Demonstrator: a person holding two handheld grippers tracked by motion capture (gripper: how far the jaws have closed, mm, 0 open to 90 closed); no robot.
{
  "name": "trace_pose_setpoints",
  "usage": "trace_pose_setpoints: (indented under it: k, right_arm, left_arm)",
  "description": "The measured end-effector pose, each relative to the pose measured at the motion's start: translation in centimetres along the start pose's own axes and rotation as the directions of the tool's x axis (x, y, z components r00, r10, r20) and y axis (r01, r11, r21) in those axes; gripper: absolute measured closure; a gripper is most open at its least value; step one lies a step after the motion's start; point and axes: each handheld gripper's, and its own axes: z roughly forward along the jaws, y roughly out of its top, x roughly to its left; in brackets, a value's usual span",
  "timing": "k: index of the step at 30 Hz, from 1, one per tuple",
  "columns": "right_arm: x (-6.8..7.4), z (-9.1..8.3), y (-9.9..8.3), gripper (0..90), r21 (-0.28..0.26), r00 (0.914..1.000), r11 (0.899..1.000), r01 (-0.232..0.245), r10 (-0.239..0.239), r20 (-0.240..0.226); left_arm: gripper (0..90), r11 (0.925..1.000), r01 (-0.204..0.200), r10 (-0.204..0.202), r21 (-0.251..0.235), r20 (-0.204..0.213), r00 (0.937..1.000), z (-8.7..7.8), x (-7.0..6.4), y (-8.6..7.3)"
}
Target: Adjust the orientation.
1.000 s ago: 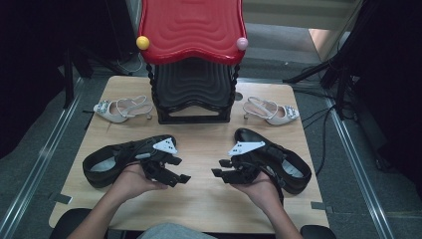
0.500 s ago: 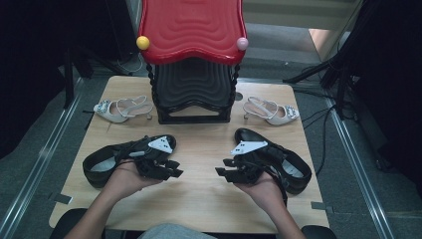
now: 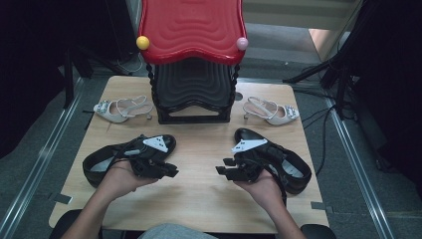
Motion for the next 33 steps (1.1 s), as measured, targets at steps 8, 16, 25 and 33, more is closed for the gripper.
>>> trace_pose_setpoints:
  k: [8,16,25,33]
  right_arm:
    - [0.1,0.2,0.3,65.5,0.014,0.9988,1.0,-0.018,0.018,-0.044]
    - [0.0,0.6,0.6,59.6,0.021,0.9994,1.0,0.011,-0.011,-0.033]
    - [0.2,1.1,0.8,58.0,0.04,0.999,0.999,0.027,-0.025,-0.036]
    - [0.2,1.6,0.9,57.9,0.052,0.9985,0.998,0.03,-0.028,-0.046]
  left_arm:
    - [89.7,0.9995,0.03,-0.03,0.004,0.001,0.9995,-1.6,0.1,-0.3]
    - [90.0,0.9984,0.055,-0.056,-0.008,-0.015,0.9983,-4.0,0.4,-0.8]
    - [90.0,0.9922,0.118,-0.122,-0.042,-0.107,0.9867,-7.6,1.6,-2.6]
    - [90.0,0.9851,0.154,-0.165,-0.077,-0.172,0.9713,-10.3,2.4,-4.3]
